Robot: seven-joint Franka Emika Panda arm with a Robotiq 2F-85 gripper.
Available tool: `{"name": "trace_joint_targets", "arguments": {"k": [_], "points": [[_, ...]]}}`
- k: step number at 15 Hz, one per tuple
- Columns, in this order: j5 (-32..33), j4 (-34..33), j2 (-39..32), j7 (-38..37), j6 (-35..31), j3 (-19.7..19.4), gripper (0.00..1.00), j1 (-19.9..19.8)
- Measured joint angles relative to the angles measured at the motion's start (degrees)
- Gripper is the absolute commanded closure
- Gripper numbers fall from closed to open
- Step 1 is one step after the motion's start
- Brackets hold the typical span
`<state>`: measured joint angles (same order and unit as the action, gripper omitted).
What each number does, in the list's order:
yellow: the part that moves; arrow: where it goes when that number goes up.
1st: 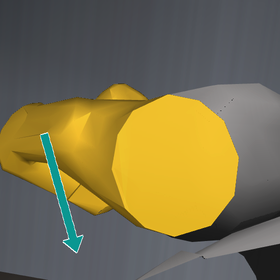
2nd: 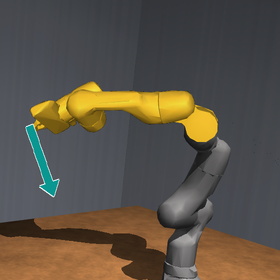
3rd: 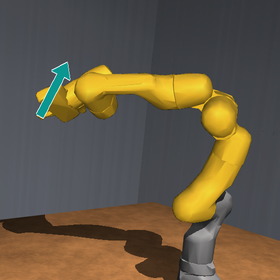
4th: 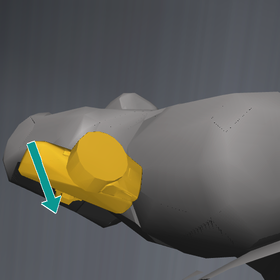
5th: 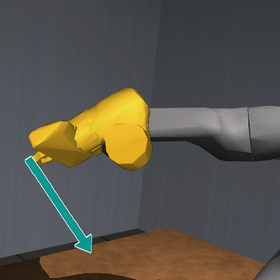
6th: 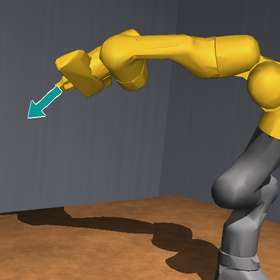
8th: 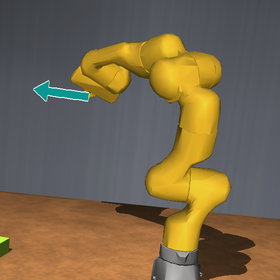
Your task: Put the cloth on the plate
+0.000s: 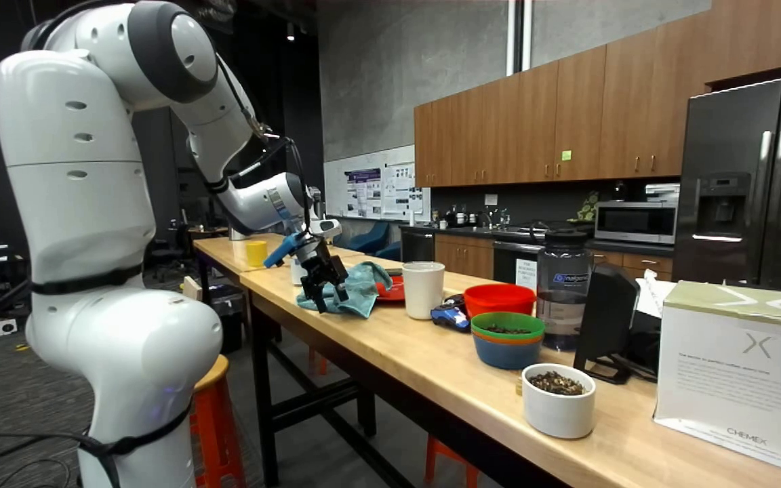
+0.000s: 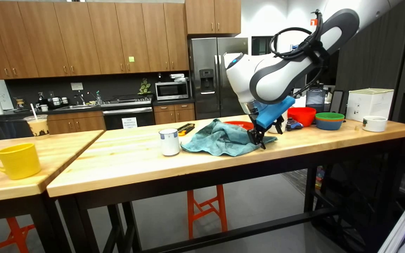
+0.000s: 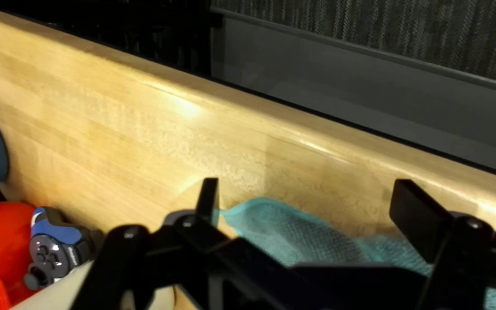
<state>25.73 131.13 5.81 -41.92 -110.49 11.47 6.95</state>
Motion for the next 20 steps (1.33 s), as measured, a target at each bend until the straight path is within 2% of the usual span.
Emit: {"name": "trace_joint_targets", "arguments": {"k": [5, 9, 20], "points": [[1.9, -0.1, -0.4, 0.0, -3.2, 1.7, 0.0, 1.9], [7.1, -0.4, -0.4, -1.2, -3.6, 3.0, 0.0, 2.8], [15.5, 2.7, -0.4, -6.1, -3.1, 1.6, 0.0, 2.3]]}}
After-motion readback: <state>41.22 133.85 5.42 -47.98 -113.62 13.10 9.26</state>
